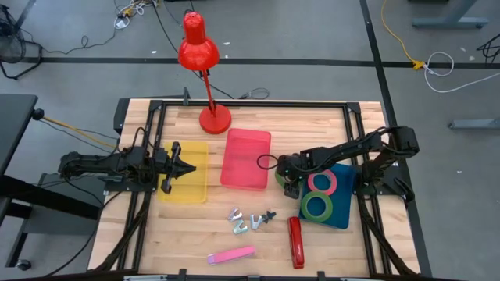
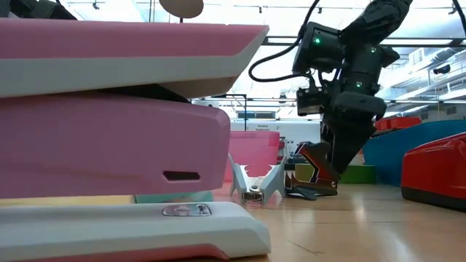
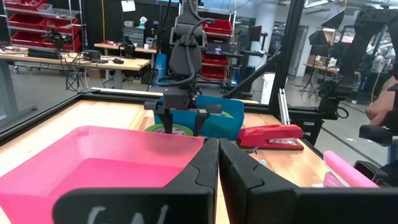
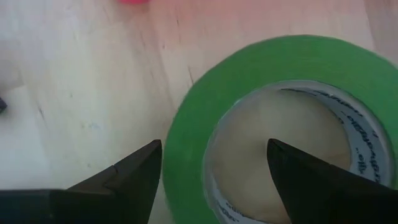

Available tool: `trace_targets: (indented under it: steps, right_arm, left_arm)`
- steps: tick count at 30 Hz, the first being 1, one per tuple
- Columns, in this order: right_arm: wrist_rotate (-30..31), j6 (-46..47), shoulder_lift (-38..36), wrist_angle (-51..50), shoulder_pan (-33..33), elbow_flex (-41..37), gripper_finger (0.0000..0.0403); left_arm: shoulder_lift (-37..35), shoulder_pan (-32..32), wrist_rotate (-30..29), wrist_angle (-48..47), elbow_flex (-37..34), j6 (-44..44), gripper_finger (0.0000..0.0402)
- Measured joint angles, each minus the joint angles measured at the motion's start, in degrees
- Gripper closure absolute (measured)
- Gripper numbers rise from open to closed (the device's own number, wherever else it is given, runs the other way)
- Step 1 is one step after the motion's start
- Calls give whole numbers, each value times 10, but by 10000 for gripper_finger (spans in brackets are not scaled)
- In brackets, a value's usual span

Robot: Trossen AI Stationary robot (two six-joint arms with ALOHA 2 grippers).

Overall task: Pick and place Stapler, Stapler remover, tape
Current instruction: Put the green tape into the blue bin

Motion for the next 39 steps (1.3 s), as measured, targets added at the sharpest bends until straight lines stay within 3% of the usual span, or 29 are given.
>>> trace_targets:
  steps: [12, 31, 39]
  right_arm:
    - [-7, -9, 1, -3, 0, 0, 124]
    - [-7, -11, 0, -4, 0, 0, 316]
    - [-7, -18, 0, -9, 0, 1, 316]
  left_arm:
    - [0, 0, 0, 0, 0, 0, 383]
    - [0, 0, 0, 0, 0, 0, 383]
    - [0, 0, 0, 0, 0, 0, 383]
